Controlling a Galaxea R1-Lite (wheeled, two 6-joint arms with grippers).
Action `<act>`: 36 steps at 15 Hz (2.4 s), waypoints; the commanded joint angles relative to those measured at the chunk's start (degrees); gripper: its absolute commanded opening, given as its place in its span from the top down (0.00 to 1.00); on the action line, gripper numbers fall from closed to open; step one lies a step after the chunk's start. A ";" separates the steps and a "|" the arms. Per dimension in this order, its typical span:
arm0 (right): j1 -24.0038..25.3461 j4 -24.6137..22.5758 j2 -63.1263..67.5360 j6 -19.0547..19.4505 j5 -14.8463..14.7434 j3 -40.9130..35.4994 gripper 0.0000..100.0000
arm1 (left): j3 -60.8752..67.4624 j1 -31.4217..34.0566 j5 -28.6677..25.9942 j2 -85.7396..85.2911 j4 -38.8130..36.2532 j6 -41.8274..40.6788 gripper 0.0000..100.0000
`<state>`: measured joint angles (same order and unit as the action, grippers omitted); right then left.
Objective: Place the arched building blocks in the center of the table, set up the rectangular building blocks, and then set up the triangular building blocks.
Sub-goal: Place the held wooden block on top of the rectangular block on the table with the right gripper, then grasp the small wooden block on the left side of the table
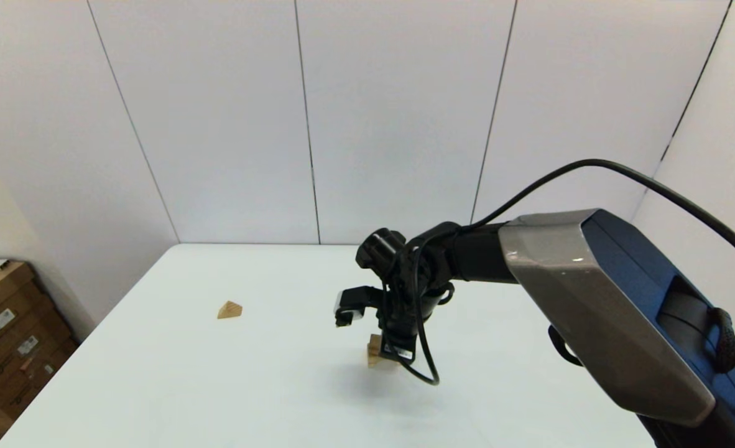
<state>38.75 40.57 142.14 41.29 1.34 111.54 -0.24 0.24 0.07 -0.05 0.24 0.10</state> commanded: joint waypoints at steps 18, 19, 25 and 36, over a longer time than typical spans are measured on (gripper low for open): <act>0.09 0.12 0.50 0.02 0.42 0.52 1.00 | 0.07 0.02 0.01 0.05 0.02 -0.01 0.00; 0.18 0.04 0.77 -0.07 0.42 0.52 1.00 | 0.07 0.02 0.01 0.05 0.02 -0.01 0.00; 0.18 -0.05 0.68 -0.51 0.50 0.52 0.00 | 0.07 0.02 0.01 0.05 0.02 -0.01 0.00; -1.93 -2.43 -13.82 -14.75 0.94 0.34 0.00 | 0.07 0.02 0.01 0.14 0.02 -0.01 0.00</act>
<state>38.72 37.64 137.74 32.00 2.12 111.96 -0.18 0.24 0.05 -0.05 0.24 0.07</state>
